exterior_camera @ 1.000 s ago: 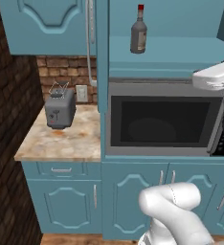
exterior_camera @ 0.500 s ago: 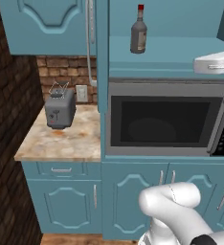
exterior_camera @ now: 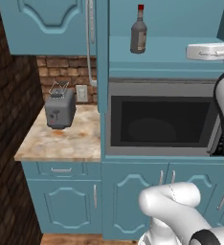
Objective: Get the candle and the liquor from the cabinet and move them to the dining counter.
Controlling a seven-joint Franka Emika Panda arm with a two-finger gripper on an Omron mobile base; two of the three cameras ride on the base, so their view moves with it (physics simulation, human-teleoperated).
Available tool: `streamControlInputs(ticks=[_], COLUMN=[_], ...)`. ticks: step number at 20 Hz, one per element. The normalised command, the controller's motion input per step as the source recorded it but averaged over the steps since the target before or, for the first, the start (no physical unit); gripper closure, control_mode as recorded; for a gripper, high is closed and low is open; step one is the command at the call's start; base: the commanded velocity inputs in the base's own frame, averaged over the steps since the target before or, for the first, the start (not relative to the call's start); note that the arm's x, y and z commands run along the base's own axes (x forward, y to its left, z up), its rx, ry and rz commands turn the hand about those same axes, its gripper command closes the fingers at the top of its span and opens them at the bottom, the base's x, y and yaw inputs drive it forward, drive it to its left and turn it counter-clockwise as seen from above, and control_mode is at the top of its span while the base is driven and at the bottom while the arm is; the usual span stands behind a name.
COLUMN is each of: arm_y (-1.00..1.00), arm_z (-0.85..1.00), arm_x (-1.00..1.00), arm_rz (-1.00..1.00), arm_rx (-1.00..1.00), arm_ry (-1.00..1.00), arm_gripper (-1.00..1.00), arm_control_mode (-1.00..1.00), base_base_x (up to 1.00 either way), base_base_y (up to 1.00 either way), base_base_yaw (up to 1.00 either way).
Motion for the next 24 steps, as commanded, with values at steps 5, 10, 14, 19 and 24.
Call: streamControlInputs(ticks=[5, 10, 14, 19, 24], arm_y=[0.00, 0.00, 0.00, 0.00, 0.00], arm_z=[0.15, 0.19, 0.05, 0.00, 0.00], arm_x=[0.17, 0.22, 0.26, 0.21, 0.17], arm_rz=[0.01, 0.03, 0.00, 0.00, 0.00], arm_rx=[0.01, 0.00, 0.00, 0.00, 0.00], arm_ry=[-0.24, -0.14, 0.03, 0.06, 0.04], arm_gripper=[-1.00, -1.00, -1.00, -1.00, -1.00], arm_control_mode=[-1.00, -1.00, -1.00, -1.00, -1.00], base_base_x=[0.00, 0.00, 0.00, 0.00, 0.00], base_base_y=[0.00, 0.00, 0.00, 0.00, 0.00], base_base_yaw=[0.00, 0.00, 0.00, 0.00, 0.00])
